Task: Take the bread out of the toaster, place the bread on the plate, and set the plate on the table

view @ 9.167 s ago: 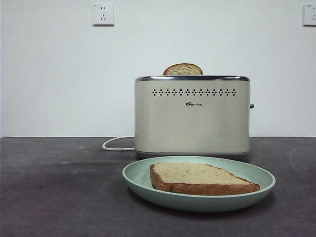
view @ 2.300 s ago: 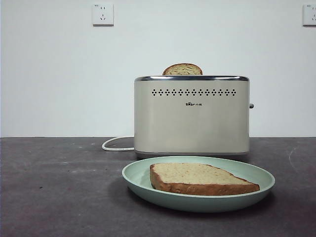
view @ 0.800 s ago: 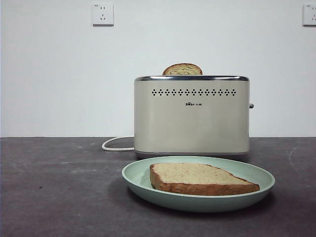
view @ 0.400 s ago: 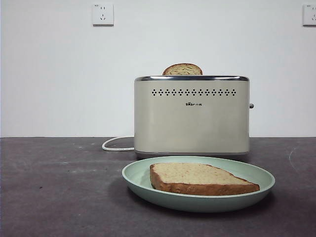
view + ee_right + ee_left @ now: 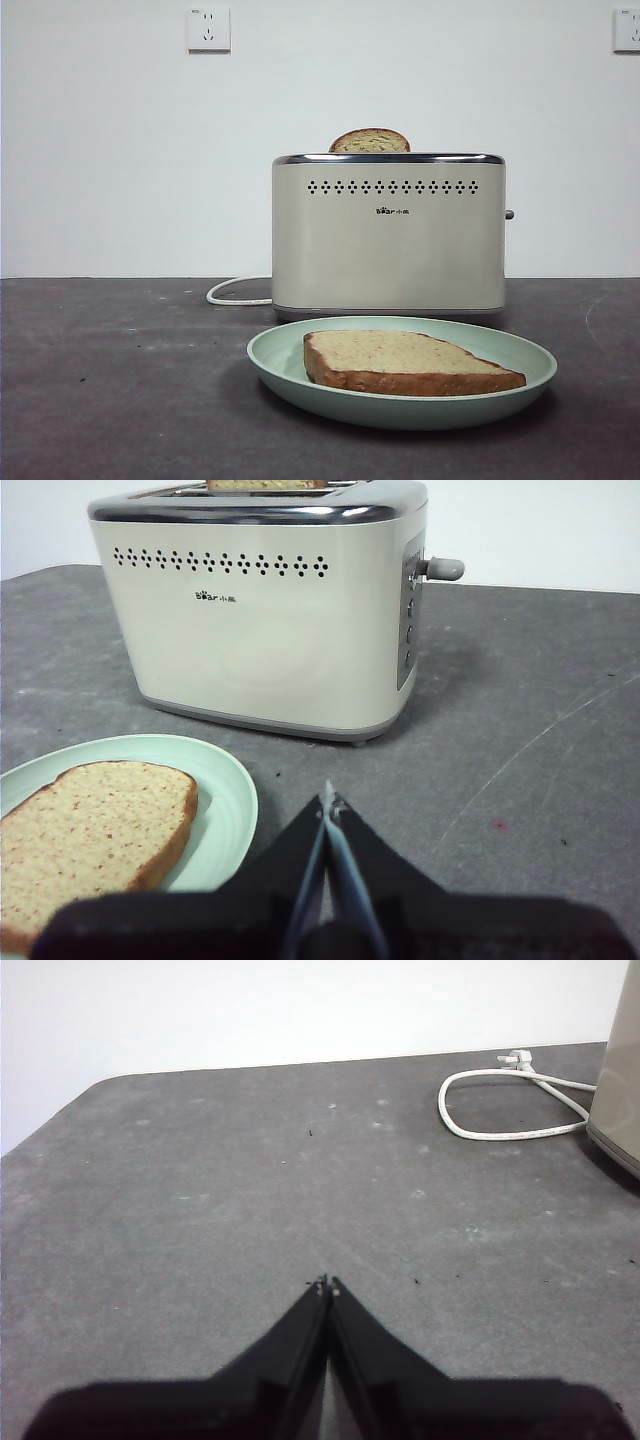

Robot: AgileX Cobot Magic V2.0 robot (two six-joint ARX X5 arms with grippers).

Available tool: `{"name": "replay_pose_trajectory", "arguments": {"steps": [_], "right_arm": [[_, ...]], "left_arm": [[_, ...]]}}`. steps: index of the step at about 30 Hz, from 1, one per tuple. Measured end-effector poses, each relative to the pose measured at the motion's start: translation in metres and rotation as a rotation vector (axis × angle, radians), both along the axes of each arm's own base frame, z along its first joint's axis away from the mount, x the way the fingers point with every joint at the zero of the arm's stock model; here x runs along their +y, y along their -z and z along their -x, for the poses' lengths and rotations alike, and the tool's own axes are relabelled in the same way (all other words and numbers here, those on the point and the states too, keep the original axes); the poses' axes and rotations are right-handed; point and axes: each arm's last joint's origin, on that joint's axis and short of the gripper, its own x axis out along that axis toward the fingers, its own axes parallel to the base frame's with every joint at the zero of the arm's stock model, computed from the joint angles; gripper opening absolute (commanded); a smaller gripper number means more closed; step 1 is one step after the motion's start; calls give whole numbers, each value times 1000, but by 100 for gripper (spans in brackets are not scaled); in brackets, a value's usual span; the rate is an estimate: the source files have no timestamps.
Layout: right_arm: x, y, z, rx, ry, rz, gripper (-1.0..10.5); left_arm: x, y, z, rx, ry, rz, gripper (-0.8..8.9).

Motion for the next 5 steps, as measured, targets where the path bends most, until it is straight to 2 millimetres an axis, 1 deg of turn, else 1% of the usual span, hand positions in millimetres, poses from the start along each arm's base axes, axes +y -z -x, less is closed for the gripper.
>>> {"name": "replay_pose_trajectory", "arguments": {"steps": [5], "right_arm": [[0, 0, 0, 0, 0, 0, 1]], "left_arm": [[0, 0, 0, 0, 0, 0, -4]]}}
